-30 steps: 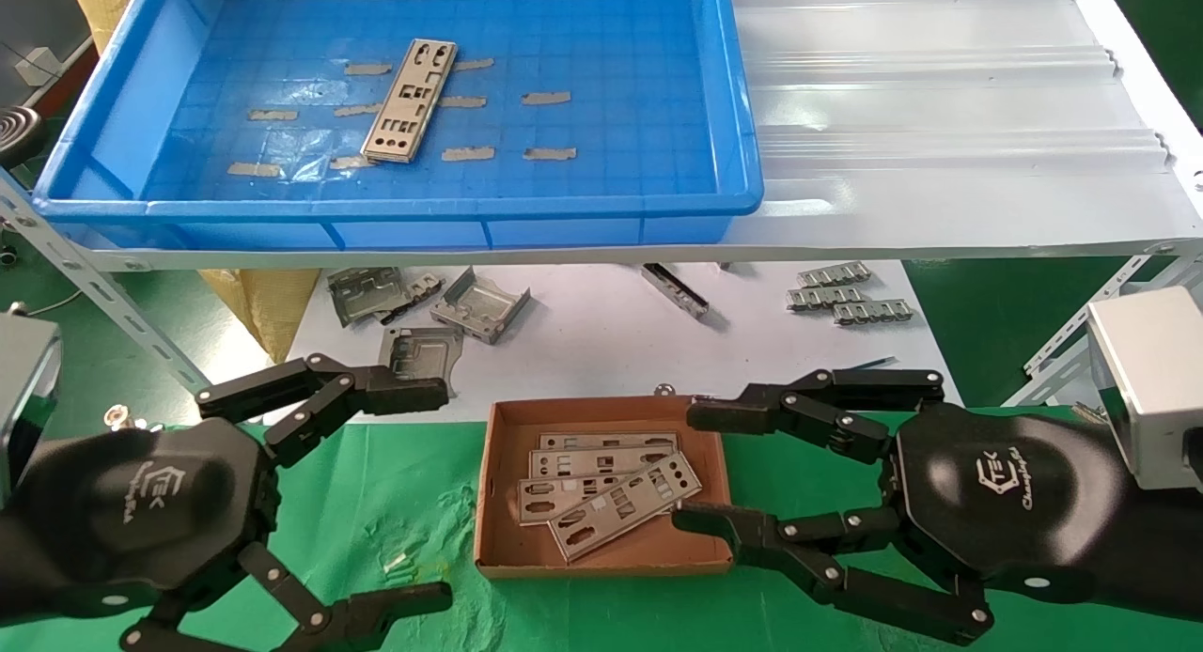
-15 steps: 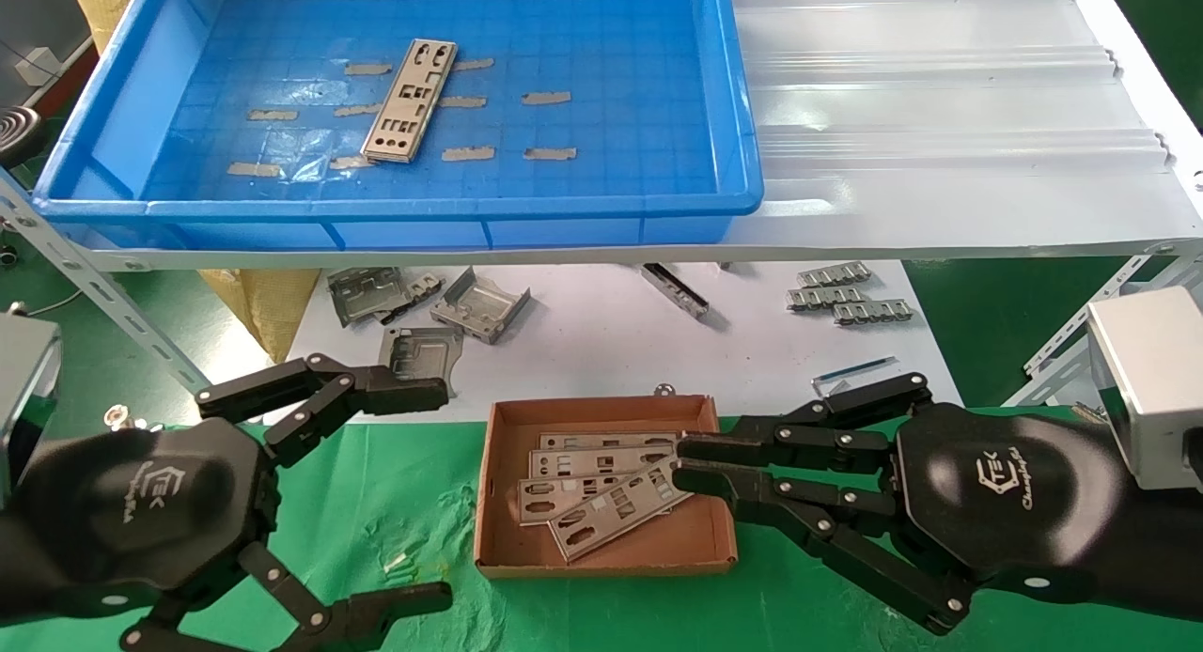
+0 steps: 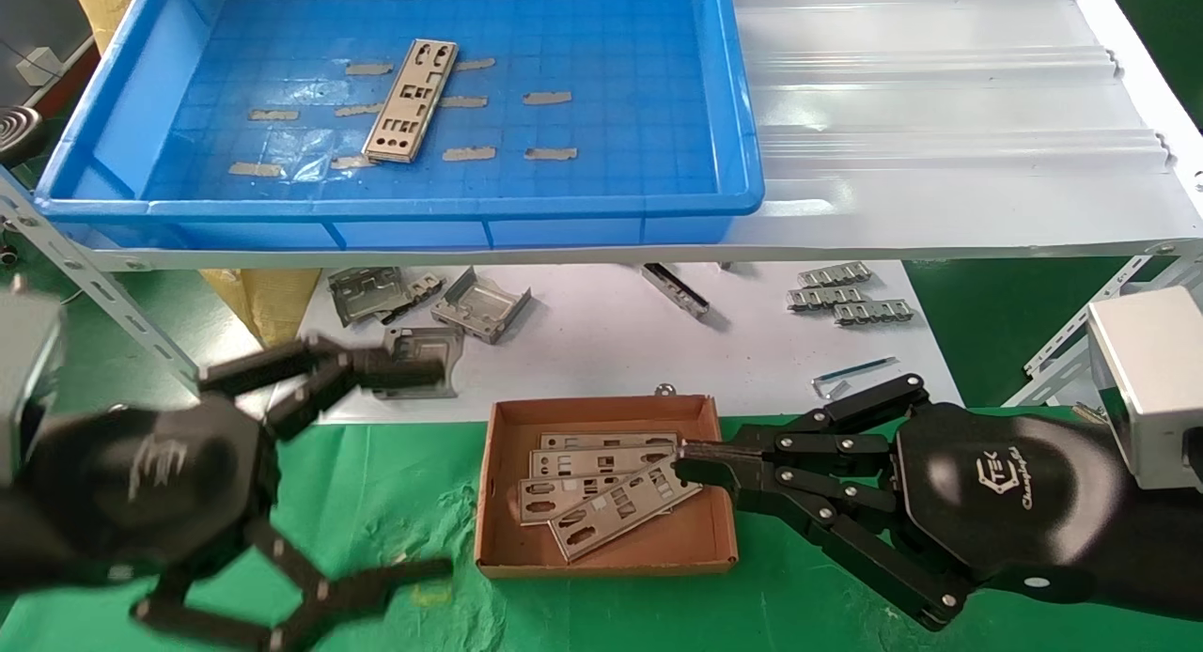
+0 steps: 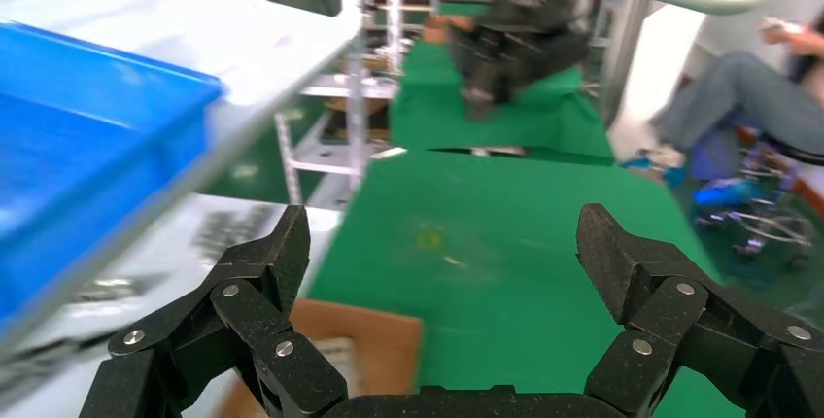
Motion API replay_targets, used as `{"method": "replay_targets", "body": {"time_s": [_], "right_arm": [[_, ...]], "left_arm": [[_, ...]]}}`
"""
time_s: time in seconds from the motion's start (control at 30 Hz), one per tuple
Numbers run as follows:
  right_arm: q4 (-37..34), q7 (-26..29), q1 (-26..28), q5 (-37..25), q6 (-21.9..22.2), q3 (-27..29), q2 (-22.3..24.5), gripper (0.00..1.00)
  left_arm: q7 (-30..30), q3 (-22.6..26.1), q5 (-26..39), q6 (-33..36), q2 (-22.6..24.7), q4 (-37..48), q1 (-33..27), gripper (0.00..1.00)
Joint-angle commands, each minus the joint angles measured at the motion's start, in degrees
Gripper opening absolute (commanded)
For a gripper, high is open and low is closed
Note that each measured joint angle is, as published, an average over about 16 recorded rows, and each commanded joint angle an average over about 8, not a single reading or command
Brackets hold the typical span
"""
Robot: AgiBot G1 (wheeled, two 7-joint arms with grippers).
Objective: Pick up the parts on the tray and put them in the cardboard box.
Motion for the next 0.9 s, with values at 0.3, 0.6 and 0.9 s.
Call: {"method": "replay_targets", "body": {"time_s": [0.3,0.6,0.9], "right_arm": [[0.0,0.0,0.0,0.0,0.0,0.0,0.0,0.0],[0.0,0.0,0.0,0.0,0.0,0.0,0.0,0.0],[0.0,0.0,0.0,0.0,0.0,-0.01,0.0,0.0]], "left_arm": [[-3.05,5.97,12.6,-2.8,10.07,19.22,-22.54,1.0],[-1.45,11.42,23.47,-9.96,20.98,45.38,-37.63,1.0],[3.17,14.57,29.29,-16.63,26.35,58.31,-43.17,1.0]]}}
